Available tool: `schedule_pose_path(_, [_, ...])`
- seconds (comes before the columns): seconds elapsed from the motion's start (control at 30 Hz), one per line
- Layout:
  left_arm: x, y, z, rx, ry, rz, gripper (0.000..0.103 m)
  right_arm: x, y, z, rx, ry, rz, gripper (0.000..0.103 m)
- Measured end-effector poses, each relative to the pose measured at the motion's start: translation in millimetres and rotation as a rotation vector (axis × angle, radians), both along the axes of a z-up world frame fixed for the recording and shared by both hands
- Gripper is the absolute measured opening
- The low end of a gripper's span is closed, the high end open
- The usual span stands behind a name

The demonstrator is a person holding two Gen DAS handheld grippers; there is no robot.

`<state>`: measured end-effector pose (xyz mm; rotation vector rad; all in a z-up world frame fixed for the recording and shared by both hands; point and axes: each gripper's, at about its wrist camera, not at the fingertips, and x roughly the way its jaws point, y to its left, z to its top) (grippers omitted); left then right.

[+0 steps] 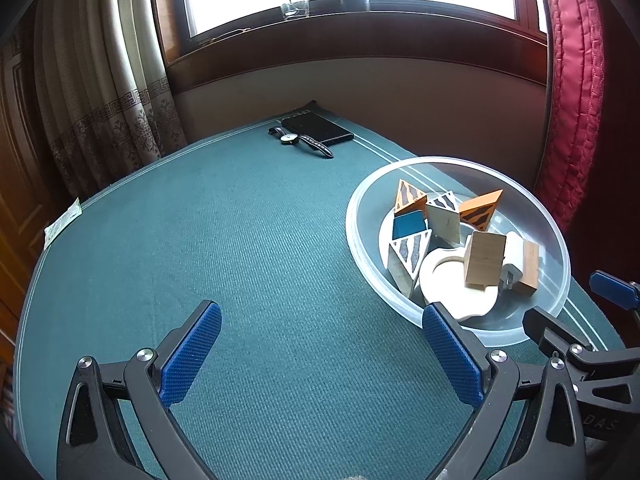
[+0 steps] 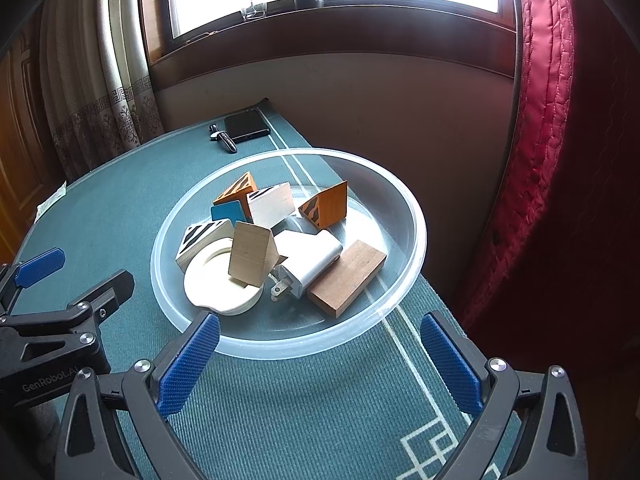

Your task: Organize rigid objects

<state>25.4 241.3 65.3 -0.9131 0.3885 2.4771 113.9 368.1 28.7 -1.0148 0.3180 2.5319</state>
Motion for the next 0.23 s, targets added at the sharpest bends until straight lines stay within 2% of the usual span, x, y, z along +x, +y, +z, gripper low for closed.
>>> schedule_pose_path(0.23, [-4.1,-6.3,0.6,0.002,-0.020,0.014,0.101,-0.7,-4.7,-0.4,0.001,-0.004,0.006,0.102])
